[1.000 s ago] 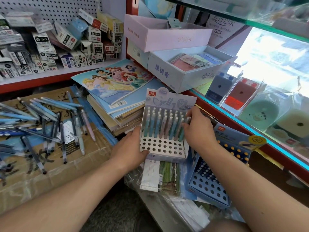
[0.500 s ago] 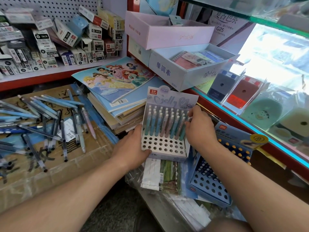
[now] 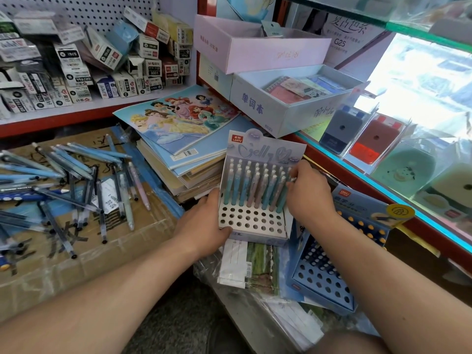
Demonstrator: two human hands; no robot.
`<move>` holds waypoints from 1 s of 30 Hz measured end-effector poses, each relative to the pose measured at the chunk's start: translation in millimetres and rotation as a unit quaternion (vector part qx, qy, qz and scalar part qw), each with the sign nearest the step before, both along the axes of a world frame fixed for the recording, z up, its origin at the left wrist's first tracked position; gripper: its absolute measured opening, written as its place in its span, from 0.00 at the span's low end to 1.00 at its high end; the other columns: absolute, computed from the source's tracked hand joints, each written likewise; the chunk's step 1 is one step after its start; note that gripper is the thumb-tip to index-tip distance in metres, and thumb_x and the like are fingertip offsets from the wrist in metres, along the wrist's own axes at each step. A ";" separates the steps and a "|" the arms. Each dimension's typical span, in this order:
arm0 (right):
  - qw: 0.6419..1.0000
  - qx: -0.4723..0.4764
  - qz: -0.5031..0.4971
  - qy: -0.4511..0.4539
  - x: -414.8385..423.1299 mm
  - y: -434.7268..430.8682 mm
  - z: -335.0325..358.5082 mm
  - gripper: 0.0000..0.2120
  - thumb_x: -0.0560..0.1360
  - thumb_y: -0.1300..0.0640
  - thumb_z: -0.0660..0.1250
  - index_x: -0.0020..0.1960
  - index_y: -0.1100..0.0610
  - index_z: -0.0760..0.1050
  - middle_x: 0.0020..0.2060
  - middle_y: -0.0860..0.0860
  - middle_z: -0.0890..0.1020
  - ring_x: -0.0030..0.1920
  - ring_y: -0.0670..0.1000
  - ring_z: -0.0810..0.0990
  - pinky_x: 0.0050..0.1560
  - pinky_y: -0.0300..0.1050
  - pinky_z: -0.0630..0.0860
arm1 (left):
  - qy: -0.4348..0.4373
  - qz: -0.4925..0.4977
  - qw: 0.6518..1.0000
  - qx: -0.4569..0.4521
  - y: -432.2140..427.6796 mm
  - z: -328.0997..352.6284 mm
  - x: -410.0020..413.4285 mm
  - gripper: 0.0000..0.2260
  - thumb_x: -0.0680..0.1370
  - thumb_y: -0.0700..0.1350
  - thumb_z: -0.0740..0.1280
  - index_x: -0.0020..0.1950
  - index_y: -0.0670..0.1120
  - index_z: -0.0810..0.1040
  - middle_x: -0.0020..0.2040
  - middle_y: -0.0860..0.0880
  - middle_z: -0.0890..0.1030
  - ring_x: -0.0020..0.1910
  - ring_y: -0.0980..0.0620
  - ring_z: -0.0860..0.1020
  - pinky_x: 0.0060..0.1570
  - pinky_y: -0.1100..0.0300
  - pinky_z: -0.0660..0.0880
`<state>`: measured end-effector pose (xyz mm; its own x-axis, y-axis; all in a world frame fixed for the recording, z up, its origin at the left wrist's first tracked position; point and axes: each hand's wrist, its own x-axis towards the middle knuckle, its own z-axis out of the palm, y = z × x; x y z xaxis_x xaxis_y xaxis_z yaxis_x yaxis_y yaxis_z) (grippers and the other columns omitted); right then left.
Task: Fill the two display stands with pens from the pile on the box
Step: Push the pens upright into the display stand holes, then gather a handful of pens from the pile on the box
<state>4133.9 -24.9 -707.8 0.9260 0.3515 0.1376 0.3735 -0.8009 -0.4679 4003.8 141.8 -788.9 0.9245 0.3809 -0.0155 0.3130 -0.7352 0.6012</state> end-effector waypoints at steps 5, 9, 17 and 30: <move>1.000 0.008 0.003 0.013 -0.4 1.0 -0.2 0.11 0.78 0.64 0.65 0.60 0.58 0.72 0.53 0.56 0.78 0.52 0.56 0.78 0.54 0.57 0.79 | 0.004 -0.002 1.000 0.002 -0.6 1.2 -1.2 0.35 0.74 0.50 0.75 0.74 0.57 0.58 0.63 0.51 0.76 0.57 0.50 0.78 0.52 0.50 0.79; 0.997 0.064 -0.009 0.031 1.8 -0.9 -3.2 0.05 0.80 0.61 0.64 0.54 0.53 0.71 0.51 0.53 0.77 0.50 0.52 0.77 0.48 0.49 0.75 | 0.008 -0.005 1.000 0.001 -0.5 2.3 -1.2 0.35 0.74 0.50 0.75 0.73 0.57 0.57 0.63 0.51 0.76 0.58 0.50 0.78 0.53 0.47 0.79; 1.000 0.010 -0.012 0.020 -1.5 2.1 0.8 0.14 0.81 0.60 0.64 0.66 0.59 0.69 0.60 0.59 0.75 0.56 0.57 0.77 0.55 0.51 0.76 | 0.010 -0.003 1.000 -0.018 -0.8 3.4 -1.6 0.36 0.74 0.50 0.75 0.75 0.56 0.58 0.65 0.51 0.75 0.62 0.50 0.77 0.57 0.46 0.78; 0.952 0.171 0.234 0.096 -66.3 39.6 31.9 0.23 0.77 0.48 0.72 0.69 0.44 0.70 0.62 0.46 0.73 0.58 0.42 0.76 0.56 0.40 0.76 | -0.048 0.121 0.986 -0.108 40.6 73.3 -71.7 0.36 0.77 0.57 0.73 0.80 0.53 0.60 0.75 0.50 0.67 0.73 0.50 0.69 0.72 0.52 0.69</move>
